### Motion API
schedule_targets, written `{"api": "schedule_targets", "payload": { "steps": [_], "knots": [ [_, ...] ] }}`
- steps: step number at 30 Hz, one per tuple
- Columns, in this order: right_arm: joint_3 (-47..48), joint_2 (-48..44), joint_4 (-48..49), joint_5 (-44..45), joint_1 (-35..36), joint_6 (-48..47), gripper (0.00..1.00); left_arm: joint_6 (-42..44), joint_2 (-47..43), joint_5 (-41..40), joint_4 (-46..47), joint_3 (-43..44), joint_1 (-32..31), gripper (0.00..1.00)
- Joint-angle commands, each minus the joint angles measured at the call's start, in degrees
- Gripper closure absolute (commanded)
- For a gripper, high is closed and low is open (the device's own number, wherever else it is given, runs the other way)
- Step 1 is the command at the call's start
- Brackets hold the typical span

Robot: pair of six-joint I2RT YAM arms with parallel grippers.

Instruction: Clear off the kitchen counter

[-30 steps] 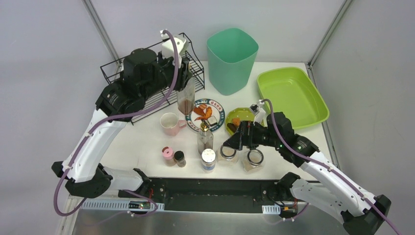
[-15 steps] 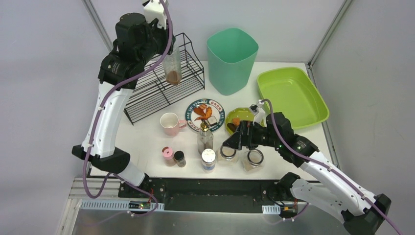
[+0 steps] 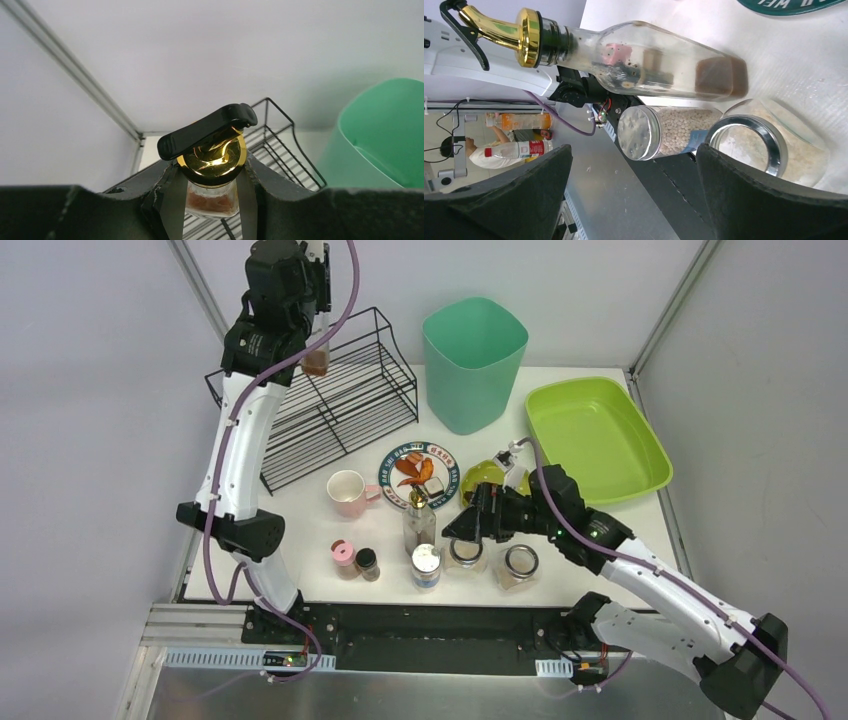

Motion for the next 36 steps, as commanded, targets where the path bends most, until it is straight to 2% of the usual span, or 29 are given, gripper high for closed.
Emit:
{"api": "schedule_targets", "payload": {
  "steps": [1, 6, 14, 20, 36],
  "knots": [
    [0.74, 1.75, 6.45, -1.96, 1.69, 1.62, 0.01, 5.05, -1.16, -7.08, 14.14, 1.39, 1.69, 1.00],
    [-0.84, 4.68, 9.66, -1.87, 4.42, 2.85, 0.01, 7.46, -1.45, -8.47, 19.62, -0.63, 3.27, 1.00],
    [-1.70, 7.57, 11.77, -1.23, 6.02, 2.61, 0.01, 6.60, 1.81, -11.48, 19.87, 1.04, 6.27, 1.00],
    [-1.76, 8.14, 12.24, -1.30, 6.28, 2.30, 0.01, 4.64, 2.17, -14.27, 19.93, -1.48, 7.66, 1.00],
    [-4.33, 8.00, 15.17, -1.26, 7.42, 3.26, 0.01, 4.60, 5.51, -14.53, 21.14, -0.38, 11.39, 1.00]
  ]
}}
